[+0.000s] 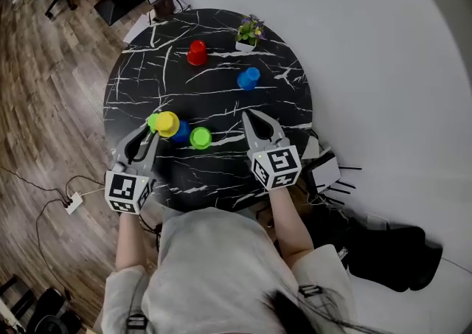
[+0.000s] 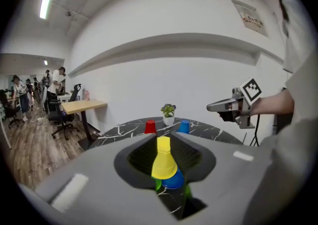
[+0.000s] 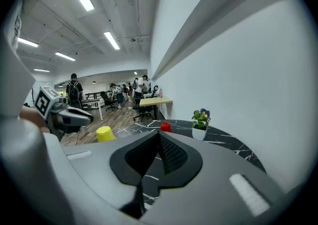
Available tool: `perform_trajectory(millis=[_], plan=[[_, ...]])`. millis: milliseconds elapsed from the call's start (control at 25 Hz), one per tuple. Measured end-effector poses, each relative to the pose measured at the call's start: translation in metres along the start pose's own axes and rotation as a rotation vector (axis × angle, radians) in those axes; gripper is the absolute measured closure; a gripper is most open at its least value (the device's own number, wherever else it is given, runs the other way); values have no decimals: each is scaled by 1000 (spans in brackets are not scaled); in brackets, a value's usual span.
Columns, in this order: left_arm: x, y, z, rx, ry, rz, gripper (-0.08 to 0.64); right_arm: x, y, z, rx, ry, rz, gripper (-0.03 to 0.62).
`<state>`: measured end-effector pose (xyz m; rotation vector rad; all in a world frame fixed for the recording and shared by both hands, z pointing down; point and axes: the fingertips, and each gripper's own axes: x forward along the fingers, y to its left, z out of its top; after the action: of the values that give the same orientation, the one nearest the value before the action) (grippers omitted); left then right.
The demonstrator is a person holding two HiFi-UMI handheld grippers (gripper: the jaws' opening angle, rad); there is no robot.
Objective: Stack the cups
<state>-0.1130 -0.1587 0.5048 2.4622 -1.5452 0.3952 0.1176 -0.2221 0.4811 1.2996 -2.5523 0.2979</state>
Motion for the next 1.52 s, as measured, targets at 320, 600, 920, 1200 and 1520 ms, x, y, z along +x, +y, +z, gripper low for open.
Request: perform_trajectory(millis=[320, 600, 920, 1200, 1520], plan=[[-32, -6, 19, -20, -82, 144, 503, 37, -74, -14, 4, 70, -54, 586], [-52, -16, 18, -34, -74, 228, 502, 77, -113, -78, 65, 199, -97, 451], [-79, 1, 1, -54, -22, 329, 502, 123, -142, -107, 122, 225, -150, 364], [-88, 12, -6, -50, -8, 331, 502, 122, -145, -98, 89, 185, -192, 393], [-75, 14, 5, -37, -58, 195, 502, 65, -75, -44, 50, 47, -138, 400]])
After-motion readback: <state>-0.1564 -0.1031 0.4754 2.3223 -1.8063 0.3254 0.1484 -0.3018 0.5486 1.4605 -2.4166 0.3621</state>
